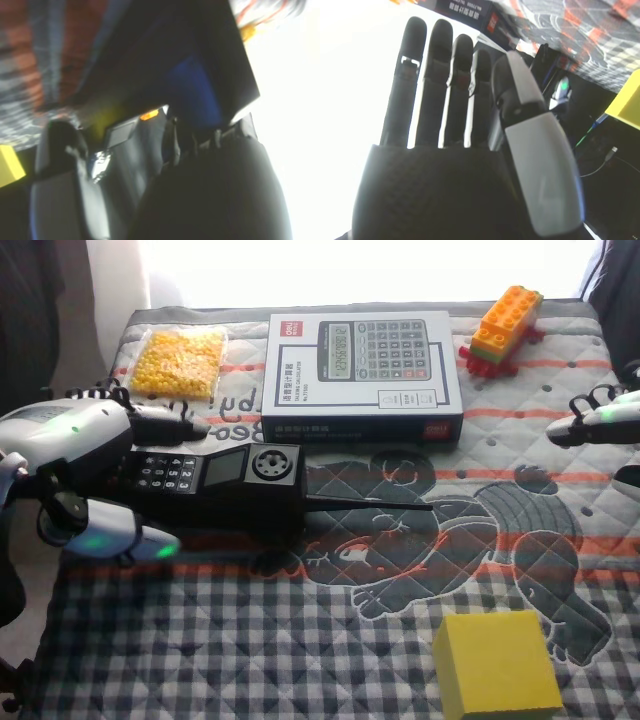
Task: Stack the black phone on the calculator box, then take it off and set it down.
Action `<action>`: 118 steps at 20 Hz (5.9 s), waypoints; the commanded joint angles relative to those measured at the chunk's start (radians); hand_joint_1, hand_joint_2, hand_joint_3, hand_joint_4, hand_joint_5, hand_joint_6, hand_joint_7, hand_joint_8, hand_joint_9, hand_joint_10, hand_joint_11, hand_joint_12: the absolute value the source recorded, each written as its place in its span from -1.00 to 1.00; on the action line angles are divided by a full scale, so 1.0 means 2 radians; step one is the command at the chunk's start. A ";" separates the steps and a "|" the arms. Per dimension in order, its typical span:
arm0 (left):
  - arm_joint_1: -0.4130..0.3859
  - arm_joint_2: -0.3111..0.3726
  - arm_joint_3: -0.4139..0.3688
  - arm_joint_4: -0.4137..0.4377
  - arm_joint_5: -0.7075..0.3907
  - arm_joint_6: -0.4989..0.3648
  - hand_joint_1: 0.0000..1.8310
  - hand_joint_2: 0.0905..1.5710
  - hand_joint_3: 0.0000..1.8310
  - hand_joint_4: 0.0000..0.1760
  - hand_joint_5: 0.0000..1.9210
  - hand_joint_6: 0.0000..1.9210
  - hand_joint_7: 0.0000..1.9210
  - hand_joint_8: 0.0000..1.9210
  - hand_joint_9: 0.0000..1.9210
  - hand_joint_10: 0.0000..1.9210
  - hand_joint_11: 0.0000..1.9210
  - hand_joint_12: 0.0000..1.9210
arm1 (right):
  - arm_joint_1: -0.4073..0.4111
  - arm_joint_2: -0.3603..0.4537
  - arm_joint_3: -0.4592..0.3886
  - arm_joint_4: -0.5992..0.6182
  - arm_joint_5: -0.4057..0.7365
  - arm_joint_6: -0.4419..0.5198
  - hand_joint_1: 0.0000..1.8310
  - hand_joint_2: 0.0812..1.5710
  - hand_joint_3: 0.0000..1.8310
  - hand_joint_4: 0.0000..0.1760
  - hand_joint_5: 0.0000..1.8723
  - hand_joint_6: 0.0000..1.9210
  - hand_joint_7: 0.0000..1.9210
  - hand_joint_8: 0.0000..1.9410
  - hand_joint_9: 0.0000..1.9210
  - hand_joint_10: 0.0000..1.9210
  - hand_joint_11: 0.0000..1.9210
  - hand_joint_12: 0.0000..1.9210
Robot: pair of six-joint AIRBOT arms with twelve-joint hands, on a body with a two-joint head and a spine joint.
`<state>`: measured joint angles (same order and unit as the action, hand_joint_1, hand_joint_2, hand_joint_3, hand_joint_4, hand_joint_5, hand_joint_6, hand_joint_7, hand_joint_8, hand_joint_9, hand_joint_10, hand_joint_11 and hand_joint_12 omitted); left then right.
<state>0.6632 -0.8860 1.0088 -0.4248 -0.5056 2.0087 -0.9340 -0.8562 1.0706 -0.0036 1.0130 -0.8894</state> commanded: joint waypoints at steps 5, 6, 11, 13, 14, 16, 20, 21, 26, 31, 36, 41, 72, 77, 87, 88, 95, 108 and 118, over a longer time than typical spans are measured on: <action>-0.007 -0.002 -0.004 0.000 -0.068 -0.002 0.39 0.35 -1.00 -1.00 0.29 -0.64 -0.03 0.31 -0.12 -0.13 -0.78 0.23 | -0.001 0.001 -0.001 0.009 0.058 0.000 0.06 0.71 -1.00 -1.00 -0.27 -1.00 -0.19 -1.00 -0.08 -1.00 -0.44 0.04; -0.007 -0.001 -0.007 0.003 -0.078 -0.005 0.39 0.33 -1.00 -1.00 0.30 -0.69 0.02 0.26 -0.11 -0.03 -0.64 0.27 | -0.002 0.000 -0.001 0.009 0.058 0.000 0.02 0.73 -1.00 -1.00 -0.27 -1.00 -0.19 -1.00 -0.07 -0.99 -0.44 0.04; -0.016 0.022 -0.021 0.057 -0.122 -0.089 0.41 0.30 -1.00 -1.00 0.30 -0.70 0.13 0.11 0.02 0.06 -0.33 0.28 | -0.002 0.000 -0.001 0.010 0.058 0.000 0.02 0.73 -1.00 -1.00 -0.24 -1.00 -0.16 -1.00 -0.01 -0.98 -0.39 0.10; -0.024 0.030 -0.022 0.084 -0.140 -0.141 0.40 0.33 -1.00 -1.00 0.28 -0.69 0.06 0.23 0.00 0.05 -0.23 0.43 | -0.004 -0.001 -0.001 0.010 0.058 0.000 0.06 0.72 -1.00 -1.00 -0.24 -1.00 -0.16 -1.00 -0.09 -1.00 -0.47 0.01; -0.031 0.030 -0.021 0.091 -0.147 -0.150 0.40 0.33 -1.00 -1.00 0.27 -0.65 0.06 0.22 0.03 0.02 -0.16 0.41 | -0.004 -0.001 -0.001 0.010 0.058 0.000 0.08 0.71 -1.00 -1.00 -0.23 -1.00 -0.14 -1.00 -0.05 -0.98 -0.43 0.03; -0.053 0.025 -0.013 0.097 -0.151 -0.150 0.40 0.31 -1.00 -1.00 0.34 -0.75 0.06 0.20 0.06 0.03 -0.13 0.52 | -0.004 -0.001 -0.001 0.011 0.058 0.000 0.10 0.70 -1.00 -1.00 -0.22 -1.00 -0.13 -0.99 -0.02 -0.98 -0.38 0.05; -0.124 -0.018 0.036 0.105 -0.106 -0.150 0.41 0.30 -1.00 -1.00 0.42 -0.92 0.09 0.15 0.08 -0.03 -0.29 0.62 | -0.004 -0.006 0.002 0.011 0.058 0.000 0.15 0.68 -1.00 -1.00 -0.23 -1.00 -0.13 -1.00 0.05 -0.98 -0.31 0.09; -0.140 -0.030 0.048 0.105 -0.091 -0.150 0.41 0.30 -1.00 -1.00 0.43 -0.93 0.07 0.17 0.07 0.02 -0.24 0.64 | -0.003 -0.008 0.004 0.011 0.058 0.000 0.14 0.68 -1.00 -1.00 -0.22 -1.00 -0.12 -1.00 0.11 -0.96 -0.28 0.21; -0.189 -0.091 0.120 0.103 -0.019 -0.150 0.39 0.35 -1.00 -1.00 0.43 -0.98 -0.06 0.37 -0.07 0.25 -0.25 0.71 | -0.003 -0.013 0.007 0.010 0.058 0.000 0.07 0.69 -1.00 -1.00 -0.24 -1.00 -0.15 -1.00 0.00 -0.99 -0.39 0.16; -0.202 -0.156 0.193 0.076 0.028 -0.150 0.40 0.32 -1.00 -1.00 0.43 -0.96 0.02 0.24 0.07 -0.06 -0.13 0.30 | -0.002 -0.019 0.011 0.006 0.058 0.000 -0.06 0.74 -0.99 -1.00 -0.25 -1.00 -0.05 -0.99 0.07 -0.98 -0.41 0.29; -0.206 -0.191 0.231 0.067 0.055 -0.150 0.39 0.37 -1.00 -1.00 0.23 -0.63 -0.04 0.35 -0.22 0.03 -0.52 0.62 | 0.000 -0.023 0.013 0.003 0.056 0.000 -0.10 0.77 -1.00 -1.00 -0.24 -1.00 -0.07 -1.00 0.06 -0.97 -0.36 0.16; -0.203 -0.196 0.236 0.061 0.058 -0.150 0.17 0.13 -1.00 -0.47 -0.47 -1.00 -0.38 -0.99 -0.35 -0.94 -0.98 0.26 | 0.000 -0.023 0.014 0.003 0.055 0.000 -0.09 0.77 -1.00 -1.00 -0.25 -1.00 -0.09 -1.00 0.02 -0.99 -0.41 0.15; 0.088 0.047 -0.065 0.077 -0.351 -0.286 -0.05 -0.07 -0.99 1.00 -1.00 -1.00 -1.00 -1.00 -1.00 -1.00 -1.00 -1.00 | 0.247 -0.158 0.160 -0.029 -0.103 0.000 -0.26 0.23 -1.00 0.83 -0.79 -1.00 -0.82 -1.00 -0.76 -1.00 -1.00 -0.09; 0.097 0.043 -0.067 0.074 -0.346 -0.286 -0.06 -0.06 -0.99 0.92 -1.00 -1.00 -1.00 -1.00 -1.00 -1.00 -1.00 -1.00 | 0.296 -0.203 0.208 -0.052 -0.168 0.000 -0.15 0.18 -1.00 0.32 -0.73 -0.99 -0.76 -0.99 -0.70 -0.99 -1.00 0.10; 0.095 0.029 -0.056 0.073 -0.326 -0.299 -0.18 -0.09 -1.00 0.34 -1.00 -1.00 -1.00 -1.00 -1.00 -1.00 -1.00 -1.00 | 0.323 -0.267 0.271 -0.077 -0.243 0.000 0.01 0.28 -0.99 -0.47 -0.58 -0.99 -0.41 -0.96 -0.32 -0.90 -0.73 0.32; 0.095 0.028 -0.054 0.073 -0.326 -0.302 -0.17 -0.09 -1.00 0.53 -1.00 -1.00 -1.00 -1.00 -1.00 -1.00 -1.00 -1.00 | 0.323 -0.267 0.271 -0.077 -0.243 0.000 0.15 0.36 -0.99 -0.79 -0.43 -0.98 -0.18 -0.95 -0.10 -0.83 -0.53 0.35; 0.097 0.027 -0.053 0.070 -0.324 -0.306 -0.20 -0.08 -1.00 0.68 -1.00 -1.00 -1.00 -1.00 -1.00 -1.00 -1.00 -1.00 | 0.322 -0.267 0.262 -0.077 -0.244 0.000 0.48 0.34 -1.00 -1.00 -0.01 0.01 0.11 -0.22 0.25 -0.17 0.09 -0.01; 0.119 0.045 -0.065 0.059 -0.347 -0.318 -0.09 -0.06 -1.00 0.63 -1.00 -1.00 -1.00 -1.00 -1.00 -1.00 -1.00 -1.00 | 0.242 -0.112 0.095 -0.052 -0.034 0.000 0.36 0.37 -1.00 -1.00 0.03 -0.06 0.15 -0.09 0.19 -0.49 -0.13 0.14; 0.126 0.057 -0.068 0.076 -0.391 -0.368 -0.06 0.01 -0.99 1.00 -0.99 -1.00 -1.00 -1.00 -1.00 -1.00 -1.00 -1.00 | 0.098 -0.062 0.043 0.022 0.067 0.066 0.52 0.30 -1.00 -1.00 0.12 -0.24 0.24 -0.37 0.13 0.04 0.00 -0.15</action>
<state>0.9173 -0.7811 0.8734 -0.2680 -1.1610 1.2816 -0.7586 -0.9852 1.1584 0.0418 0.9894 -0.7738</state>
